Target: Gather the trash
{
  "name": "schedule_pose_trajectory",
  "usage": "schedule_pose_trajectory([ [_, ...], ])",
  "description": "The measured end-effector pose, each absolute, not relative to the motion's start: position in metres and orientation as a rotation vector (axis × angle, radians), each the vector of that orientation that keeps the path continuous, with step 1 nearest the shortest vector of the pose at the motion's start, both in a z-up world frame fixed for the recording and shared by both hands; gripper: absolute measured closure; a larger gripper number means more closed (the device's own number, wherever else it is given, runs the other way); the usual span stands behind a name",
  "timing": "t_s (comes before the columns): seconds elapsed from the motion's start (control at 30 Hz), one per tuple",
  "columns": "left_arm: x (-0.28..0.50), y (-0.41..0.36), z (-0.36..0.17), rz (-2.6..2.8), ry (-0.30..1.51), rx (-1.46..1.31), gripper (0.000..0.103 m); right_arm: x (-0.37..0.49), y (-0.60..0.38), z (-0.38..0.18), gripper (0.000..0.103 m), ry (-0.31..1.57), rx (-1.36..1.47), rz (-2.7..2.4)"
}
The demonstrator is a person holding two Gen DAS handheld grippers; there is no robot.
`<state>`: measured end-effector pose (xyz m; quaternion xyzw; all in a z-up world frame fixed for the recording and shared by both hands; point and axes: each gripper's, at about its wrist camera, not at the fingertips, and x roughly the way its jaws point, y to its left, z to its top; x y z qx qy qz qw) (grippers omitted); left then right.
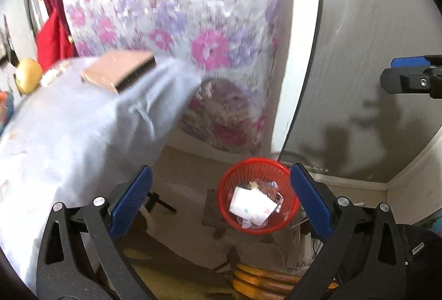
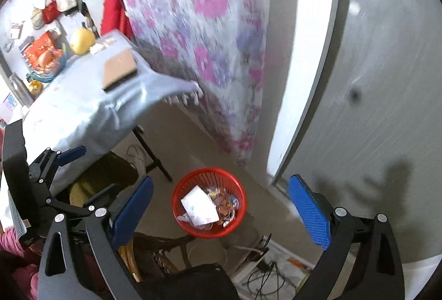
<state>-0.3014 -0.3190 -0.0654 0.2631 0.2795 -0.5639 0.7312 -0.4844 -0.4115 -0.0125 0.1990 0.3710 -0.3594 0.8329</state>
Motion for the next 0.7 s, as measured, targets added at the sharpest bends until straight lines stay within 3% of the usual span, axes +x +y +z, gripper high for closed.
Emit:
schedule_pose_trajectory([
  [0.37, -0.32, -0.301, -0.039, -1.184, 0.538, 0.552, 0.007, -0.488, -0.394, -0.022, 0.006, 0.756, 0.363, -0.738],
  [0.7, -0.289, -0.326, -0.082, -1.105, 0.647, 0.588, 0.007, -0.47, -0.407, -0.096, 0.006, 0.834, 0.448, -0.733],
])
